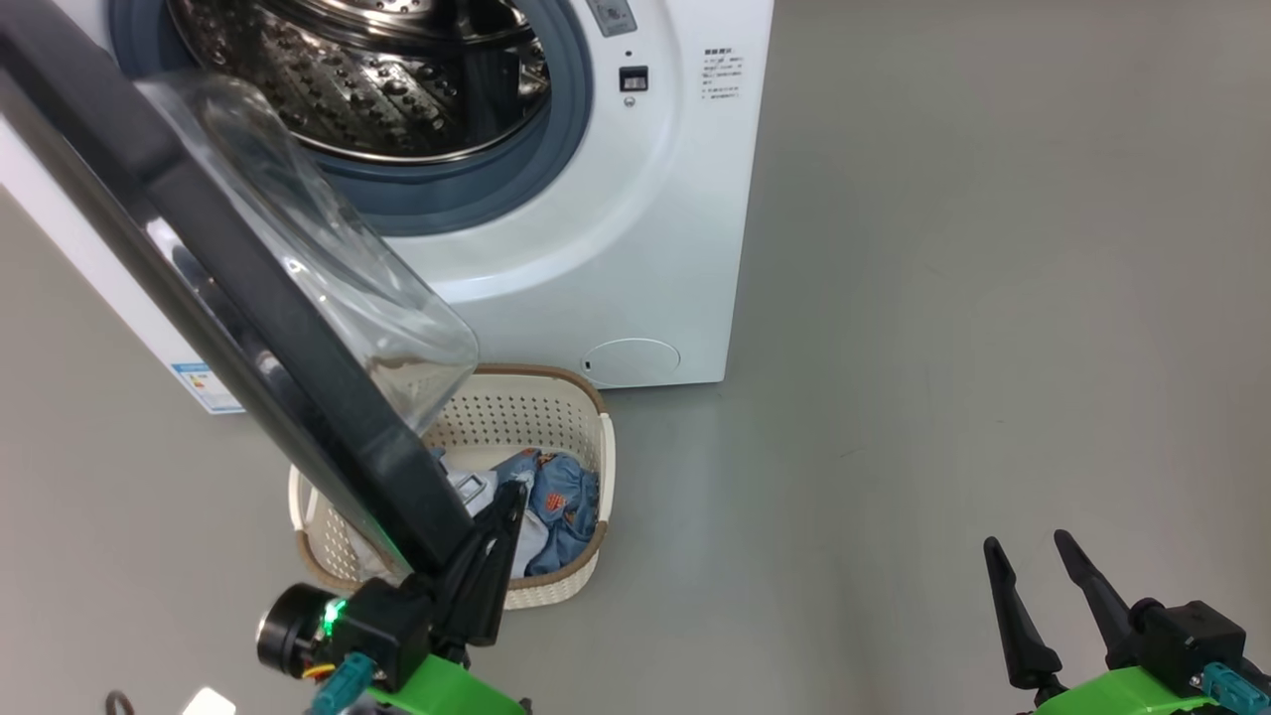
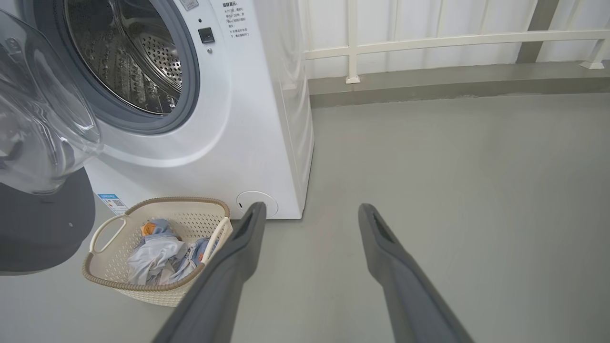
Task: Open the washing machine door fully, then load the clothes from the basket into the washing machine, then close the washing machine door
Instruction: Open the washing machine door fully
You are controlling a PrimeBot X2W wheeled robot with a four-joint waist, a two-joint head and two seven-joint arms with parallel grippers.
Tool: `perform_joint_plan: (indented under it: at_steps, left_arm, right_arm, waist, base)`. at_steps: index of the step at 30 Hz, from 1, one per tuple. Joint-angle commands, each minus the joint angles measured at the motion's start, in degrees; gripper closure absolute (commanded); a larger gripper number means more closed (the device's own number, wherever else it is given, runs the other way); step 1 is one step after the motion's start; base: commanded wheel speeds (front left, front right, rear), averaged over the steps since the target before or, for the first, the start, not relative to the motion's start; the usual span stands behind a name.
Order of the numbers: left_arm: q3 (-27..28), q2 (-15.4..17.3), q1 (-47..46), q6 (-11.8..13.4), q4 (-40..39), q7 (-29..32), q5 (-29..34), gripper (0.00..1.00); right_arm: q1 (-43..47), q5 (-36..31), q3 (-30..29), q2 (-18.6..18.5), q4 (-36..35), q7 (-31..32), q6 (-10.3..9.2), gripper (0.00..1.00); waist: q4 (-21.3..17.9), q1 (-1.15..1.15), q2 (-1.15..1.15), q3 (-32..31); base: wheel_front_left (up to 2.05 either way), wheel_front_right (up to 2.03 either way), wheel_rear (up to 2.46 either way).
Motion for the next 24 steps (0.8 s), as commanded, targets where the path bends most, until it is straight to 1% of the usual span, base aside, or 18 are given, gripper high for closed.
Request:
perform_joint_plan:
  at_steps: [1,11,24]
  left_arm:
    - [2.10,0.25,-2.67,0.41,-1.17,-0.60,-0.34,1.00]
    - [2.94,0.25,-2.74,0.90,-0.74,-0.71,-1.22,1.00]
    - [4.88,1.91,0.32,2.53,-2.24,-0.54,-2.11,1.00]
  right_arm:
    - [-2.04,0.54,1.34,-0.77,-0.87,-0.86,0.09,0.00]
    - [-2.49,0.88,1.98,-0.38,0.05,-0.97,0.09,0.00]
    - [-2.39,1.85,2.27,0.03,1.25,-1.12,0.09,0.00]
  waist:
    - [0.29,0.00,0.00,-0.03]
    - [0.68,0.00,0.00,0.01]
    - [3.39,0.00,0.00,-0.31]
  base:
    - [0.00,0.00,0.00]
    - [0.00,0.00,0.00]
    - [0.00,0.00,0.00]
